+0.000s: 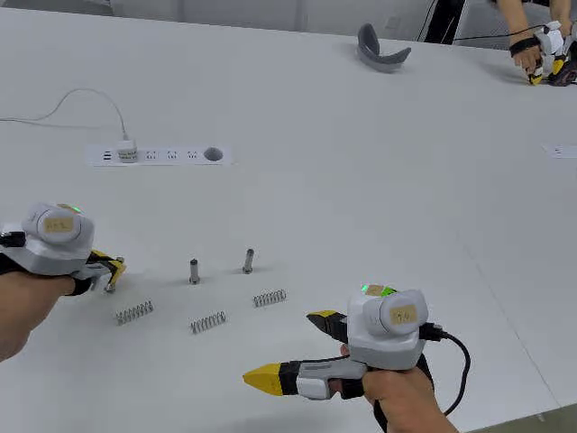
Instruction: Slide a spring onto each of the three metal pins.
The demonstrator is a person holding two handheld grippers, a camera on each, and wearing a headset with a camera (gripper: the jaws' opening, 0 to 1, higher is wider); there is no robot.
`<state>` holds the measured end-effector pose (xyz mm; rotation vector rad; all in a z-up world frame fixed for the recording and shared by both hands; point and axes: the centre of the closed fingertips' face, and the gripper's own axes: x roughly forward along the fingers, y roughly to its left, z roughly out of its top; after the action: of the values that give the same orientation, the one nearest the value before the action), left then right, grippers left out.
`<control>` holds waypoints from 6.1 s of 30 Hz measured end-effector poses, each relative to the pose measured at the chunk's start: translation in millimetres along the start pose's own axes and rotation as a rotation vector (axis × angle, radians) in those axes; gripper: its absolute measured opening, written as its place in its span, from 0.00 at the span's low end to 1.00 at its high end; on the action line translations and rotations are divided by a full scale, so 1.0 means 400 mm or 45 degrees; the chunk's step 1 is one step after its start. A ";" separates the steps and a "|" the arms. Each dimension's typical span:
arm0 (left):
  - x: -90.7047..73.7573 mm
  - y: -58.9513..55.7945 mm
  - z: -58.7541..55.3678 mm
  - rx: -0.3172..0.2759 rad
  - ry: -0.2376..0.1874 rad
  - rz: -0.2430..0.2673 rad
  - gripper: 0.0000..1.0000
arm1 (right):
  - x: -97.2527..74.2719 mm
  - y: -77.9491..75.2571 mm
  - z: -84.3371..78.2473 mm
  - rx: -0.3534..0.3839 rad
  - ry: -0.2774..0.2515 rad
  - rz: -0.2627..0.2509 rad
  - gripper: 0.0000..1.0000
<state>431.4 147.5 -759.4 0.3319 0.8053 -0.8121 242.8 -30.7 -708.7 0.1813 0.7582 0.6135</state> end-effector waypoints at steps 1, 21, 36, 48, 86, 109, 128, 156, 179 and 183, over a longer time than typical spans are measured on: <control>-0.003 0.000 -0.001 0.000 -0.001 0.001 0.07 | 0.000 0.000 0.001 -0.001 -0.001 0.000 0.91; -0.039 0.000 -0.026 -0.028 -0.016 0.041 0.07 | -0.003 0.012 -0.003 -0.009 0.001 0.005 0.91; -0.011 -0.047 0.006 0.002 -0.029 0.009 0.07 | -0.013 0.005 -0.013 -0.001 0.001 -0.009 0.92; 0.004 -0.063 0.014 0.000 -0.033 -0.009 0.07 | -0.008 0.004 -0.010 0.006 -0.004 -0.006 0.92; -0.017 -0.078 0.009 -0.009 -0.039 -0.049 0.24 | -0.002 0.010 -0.015 0.003 -0.001 0.005 0.92; -0.119 -0.056 -0.098 -0.130 -0.048 -0.018 0.44 | 0.021 0.020 -0.003 -0.028 0.004 0.028 0.92; -0.203 -0.091 -0.141 -0.191 -0.148 0.002 0.70 | 0.023 0.009 -0.002 -0.068 0.000 0.023 0.92; -0.283 -0.148 -0.190 -0.219 -0.199 -0.038 0.89 | 0.016 0.006 -0.007 -0.100 0.006 -0.005 0.94; -0.243 -0.168 -0.174 -0.072 -0.129 -0.113 0.89 | 0.021 0.009 -0.024 -0.114 0.046 -0.001 0.94; -0.233 -0.167 -0.172 -0.029 -0.112 -0.128 0.88 | 0.023 0.014 -0.029 -0.120 0.065 0.006 0.94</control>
<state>307.4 189.2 -733.2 0.2352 0.7532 -0.9047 237.4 -21.4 -720.5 0.0812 0.7763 0.6592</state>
